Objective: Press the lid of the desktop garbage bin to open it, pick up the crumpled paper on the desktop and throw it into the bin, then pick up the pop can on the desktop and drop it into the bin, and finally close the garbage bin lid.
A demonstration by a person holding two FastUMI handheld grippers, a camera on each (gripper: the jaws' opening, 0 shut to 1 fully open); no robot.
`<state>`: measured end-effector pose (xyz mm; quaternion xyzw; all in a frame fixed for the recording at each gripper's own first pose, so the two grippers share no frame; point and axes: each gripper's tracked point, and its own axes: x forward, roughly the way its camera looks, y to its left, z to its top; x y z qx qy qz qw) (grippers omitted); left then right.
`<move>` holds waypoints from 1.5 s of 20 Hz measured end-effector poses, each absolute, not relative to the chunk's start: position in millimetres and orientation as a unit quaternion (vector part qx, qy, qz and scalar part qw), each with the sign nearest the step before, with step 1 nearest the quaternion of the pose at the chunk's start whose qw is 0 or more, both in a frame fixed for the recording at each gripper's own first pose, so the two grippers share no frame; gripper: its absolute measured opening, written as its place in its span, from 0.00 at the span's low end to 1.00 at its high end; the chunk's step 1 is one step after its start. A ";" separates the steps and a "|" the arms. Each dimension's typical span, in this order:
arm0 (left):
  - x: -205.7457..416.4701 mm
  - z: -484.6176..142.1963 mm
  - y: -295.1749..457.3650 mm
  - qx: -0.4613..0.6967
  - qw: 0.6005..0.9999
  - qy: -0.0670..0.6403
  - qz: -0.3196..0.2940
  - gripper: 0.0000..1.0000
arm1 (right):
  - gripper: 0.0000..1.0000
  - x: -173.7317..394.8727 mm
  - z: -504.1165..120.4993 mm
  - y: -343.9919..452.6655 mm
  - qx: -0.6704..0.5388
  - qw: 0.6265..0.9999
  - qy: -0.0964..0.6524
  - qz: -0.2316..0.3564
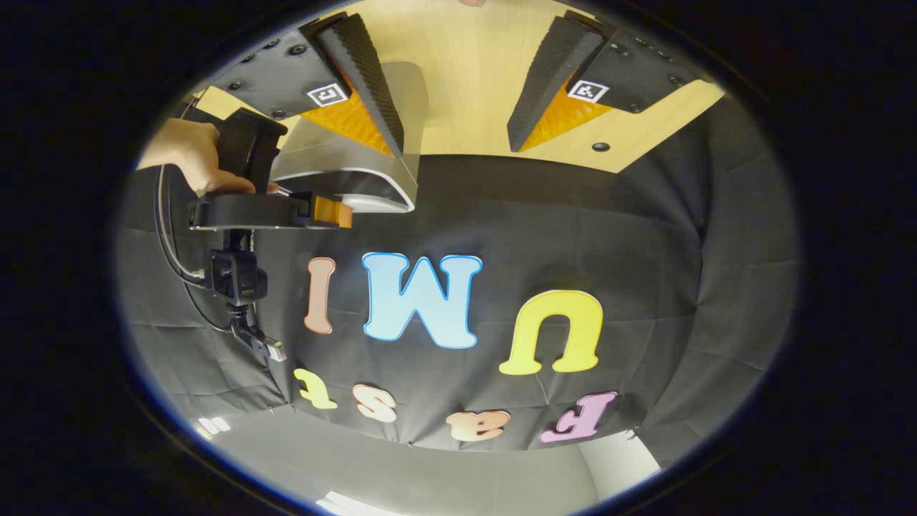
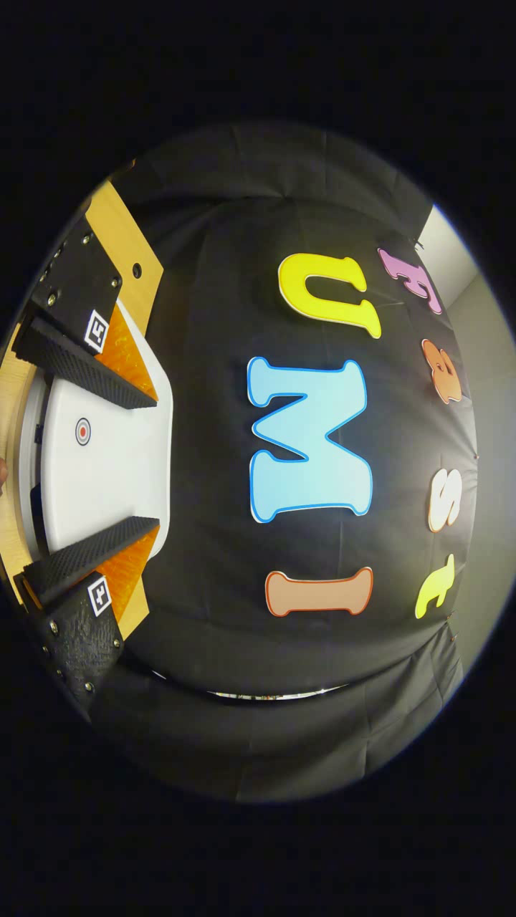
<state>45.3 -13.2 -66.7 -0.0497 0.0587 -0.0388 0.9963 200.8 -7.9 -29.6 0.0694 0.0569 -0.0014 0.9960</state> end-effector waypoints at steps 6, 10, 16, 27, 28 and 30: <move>49.2 -68.6 -18.2 -0.046 0.996 0.063 -0.045 0.96 | 0.97 199.8 -42.1 -4.4 0.073 0.996 0.047 -0.010; 51.7 -70.6 -20.7 -0.047 0.996 0.066 -0.044 0.95 | 0.97 198.5 -45.6 -4.0 0.059 0.998 0.034 -0.019; 49.1 -79.9 -18.2 -0.050 0.995 0.076 -0.037 0.95 | 0.98 198.5 -50.0 -4.2 0.064 0.998 0.010 -0.012; 40.1 -70.6 -18.5 -0.042 0.996 0.070 -0.019 0.96 | 0.98 198.1 -54.3 -2.8 0.061 0.998 0.020 -0.009; 37.9 -67.0 -19.5 -0.039 0.997 0.067 -0.017 0.96 | 0.99 198.1 -53.2 -2.8 0.062 0.998 0.023 -0.012; 33.3 -60.8 -21.0 -0.033 0.997 0.062 -0.014 0.95 | 0.98 197.9 -49.8 -2.7 0.062 0.998 0.019 -0.012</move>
